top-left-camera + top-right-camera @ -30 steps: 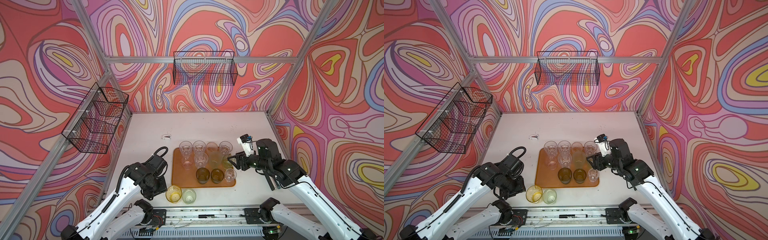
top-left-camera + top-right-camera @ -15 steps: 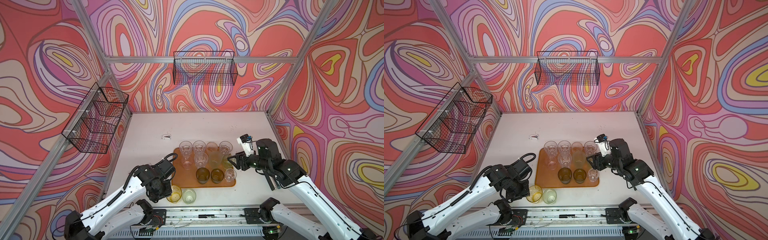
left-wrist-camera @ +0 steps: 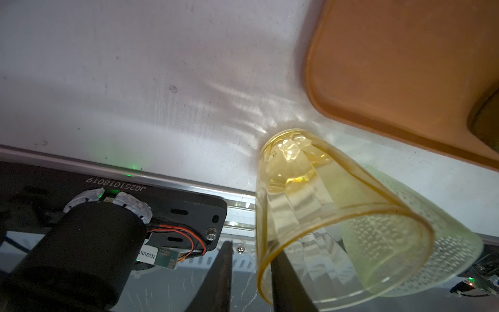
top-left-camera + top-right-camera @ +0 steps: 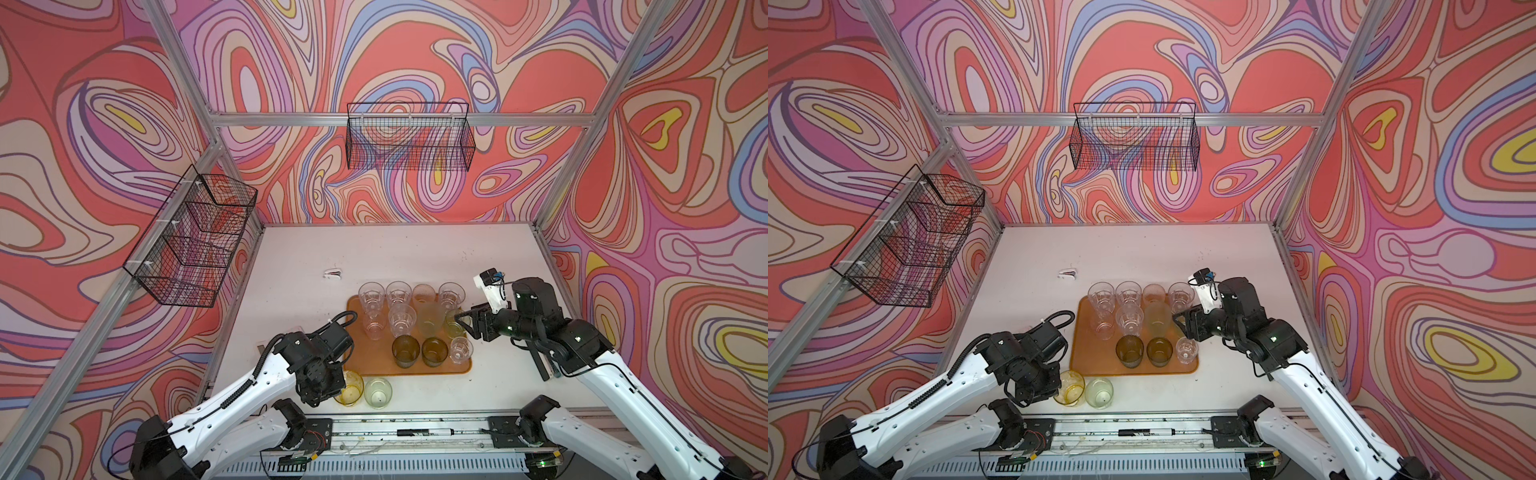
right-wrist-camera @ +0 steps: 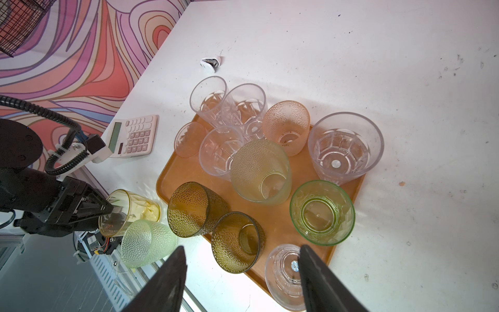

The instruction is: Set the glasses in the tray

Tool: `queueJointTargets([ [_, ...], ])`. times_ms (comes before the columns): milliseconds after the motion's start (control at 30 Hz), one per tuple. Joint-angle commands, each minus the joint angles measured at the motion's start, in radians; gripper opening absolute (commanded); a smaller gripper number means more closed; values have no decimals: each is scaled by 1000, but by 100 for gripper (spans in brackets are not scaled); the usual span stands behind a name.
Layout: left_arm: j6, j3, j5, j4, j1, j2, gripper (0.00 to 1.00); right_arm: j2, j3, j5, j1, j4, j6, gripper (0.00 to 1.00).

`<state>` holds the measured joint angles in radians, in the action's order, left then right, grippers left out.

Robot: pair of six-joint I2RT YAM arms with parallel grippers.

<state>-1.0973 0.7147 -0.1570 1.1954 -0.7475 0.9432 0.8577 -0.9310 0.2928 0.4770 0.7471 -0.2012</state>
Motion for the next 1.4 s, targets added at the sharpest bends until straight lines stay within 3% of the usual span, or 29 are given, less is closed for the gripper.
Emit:
queueJointTargets([
  [0,-21,1,16,15,-7,0,25,-6,9,9,-3,-13,9,68],
  [733,-3,50,49,83,-6,20,0,-11,10,13,-3,-13,9,68],
  [1367,62,254,143,246,-2,74,0,-23,12,17,-3,-18,11,69],
])
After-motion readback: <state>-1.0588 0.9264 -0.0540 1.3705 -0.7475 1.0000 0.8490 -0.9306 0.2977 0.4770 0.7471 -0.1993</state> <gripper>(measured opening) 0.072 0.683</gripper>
